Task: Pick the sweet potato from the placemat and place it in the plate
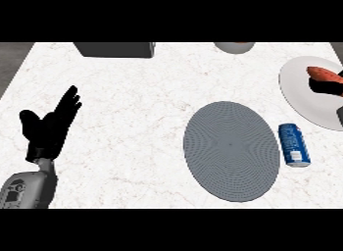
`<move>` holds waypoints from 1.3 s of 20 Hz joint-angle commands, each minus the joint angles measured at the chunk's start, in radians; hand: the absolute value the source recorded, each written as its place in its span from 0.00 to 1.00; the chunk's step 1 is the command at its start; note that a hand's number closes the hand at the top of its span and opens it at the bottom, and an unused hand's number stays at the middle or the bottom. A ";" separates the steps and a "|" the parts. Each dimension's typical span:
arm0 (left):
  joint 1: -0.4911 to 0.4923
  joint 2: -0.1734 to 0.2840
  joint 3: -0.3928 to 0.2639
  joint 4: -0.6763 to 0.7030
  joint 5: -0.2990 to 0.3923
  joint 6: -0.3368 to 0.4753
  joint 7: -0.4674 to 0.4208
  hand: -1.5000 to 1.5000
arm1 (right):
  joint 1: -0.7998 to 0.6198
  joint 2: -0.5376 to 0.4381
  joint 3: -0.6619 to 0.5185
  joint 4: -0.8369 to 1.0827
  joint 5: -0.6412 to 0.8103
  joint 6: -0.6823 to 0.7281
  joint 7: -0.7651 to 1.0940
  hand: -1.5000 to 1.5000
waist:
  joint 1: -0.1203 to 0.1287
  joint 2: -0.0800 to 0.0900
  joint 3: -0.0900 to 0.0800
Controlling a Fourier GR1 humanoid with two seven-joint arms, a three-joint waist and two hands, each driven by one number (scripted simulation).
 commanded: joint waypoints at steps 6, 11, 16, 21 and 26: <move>0.012 -0.026 -0.024 -0.011 -0.030 0.028 -0.003 0.50 | 0.090 -0.029 -0.111 0.044 -0.149 0.105 -0.335 0.00 | 0.004 0.000 0.001; -0.063 -0.010 0.004 0.021 -0.004 0.020 0.039 0.50 | 0.034 0.000 -0.143 -0.046 -0.200 0.026 -0.487 0.00 | -0.005 0.000 0.001; -0.010 -0.008 0.005 -0.006 -0.009 0.020 0.024 0.50 | 0.002 0.020 -0.240 -0.129 -0.364 0.151 -0.654 0.00 | -0.017 -0.010 -0.001; -0.002 0.009 0.023 0.002 0.003 0.007 0.023 0.50 | -0.027 -0.002 -0.324 -0.101 -0.492 0.294 -0.543 0.00 | -0.025 -0.012 -0.002; 0.008 -0.023 0.000 -0.018 -0.017 0.034 0.021 0.50 | 0.029 -0.053 -0.352 -0.099 -0.583 0.481 -0.535 0.00 | -0.025 -0.013 -0.002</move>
